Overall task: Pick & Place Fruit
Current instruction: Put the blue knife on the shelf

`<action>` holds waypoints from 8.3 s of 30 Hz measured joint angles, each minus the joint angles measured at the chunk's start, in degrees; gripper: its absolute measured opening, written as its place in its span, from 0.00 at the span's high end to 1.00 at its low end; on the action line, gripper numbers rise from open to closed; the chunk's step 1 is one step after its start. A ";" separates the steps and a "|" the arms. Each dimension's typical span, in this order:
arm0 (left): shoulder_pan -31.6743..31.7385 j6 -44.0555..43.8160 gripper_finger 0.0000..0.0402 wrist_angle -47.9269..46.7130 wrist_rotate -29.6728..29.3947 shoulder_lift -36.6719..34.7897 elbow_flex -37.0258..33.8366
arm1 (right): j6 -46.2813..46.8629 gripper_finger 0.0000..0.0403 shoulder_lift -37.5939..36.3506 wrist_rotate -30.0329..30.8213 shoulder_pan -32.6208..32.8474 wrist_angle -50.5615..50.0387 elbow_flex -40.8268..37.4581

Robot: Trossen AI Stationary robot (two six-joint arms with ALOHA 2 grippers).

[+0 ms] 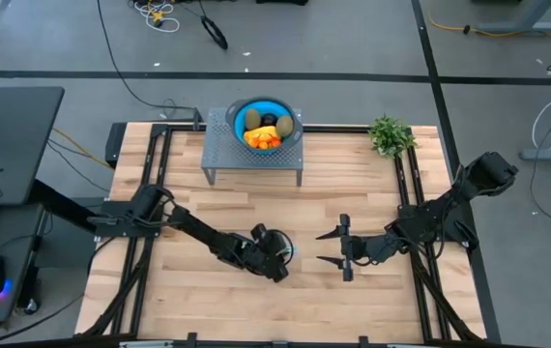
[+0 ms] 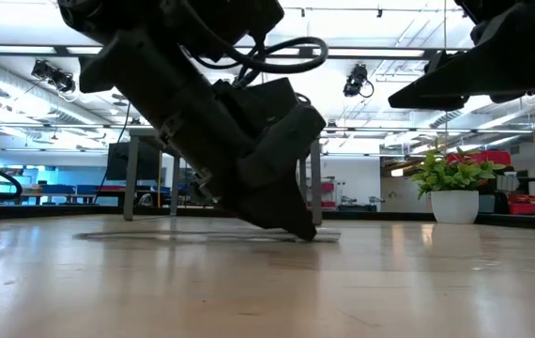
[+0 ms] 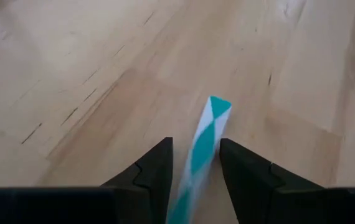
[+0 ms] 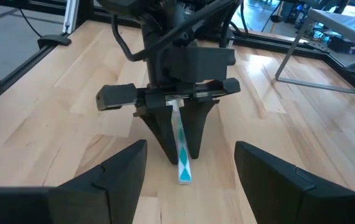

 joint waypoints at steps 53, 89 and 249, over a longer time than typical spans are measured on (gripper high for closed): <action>-4.86 17.91 0.89 -13.34 0.45 -8.15 -0.50 | 0.02 0.37 0.02 -0.04 0.00 -0.56 0.00; -10.33 63.53 0.86 -30.28 19.84 -10.60 -0.91 | 0.22 0.37 0.04 0.44 -0.59 -0.48 0.00; -1.32 -61.92 0.88 -53.58 23.23 -21.98 -1.15 | -22.08 0.37 0.04 -17.12 -12.17 2.04 0.01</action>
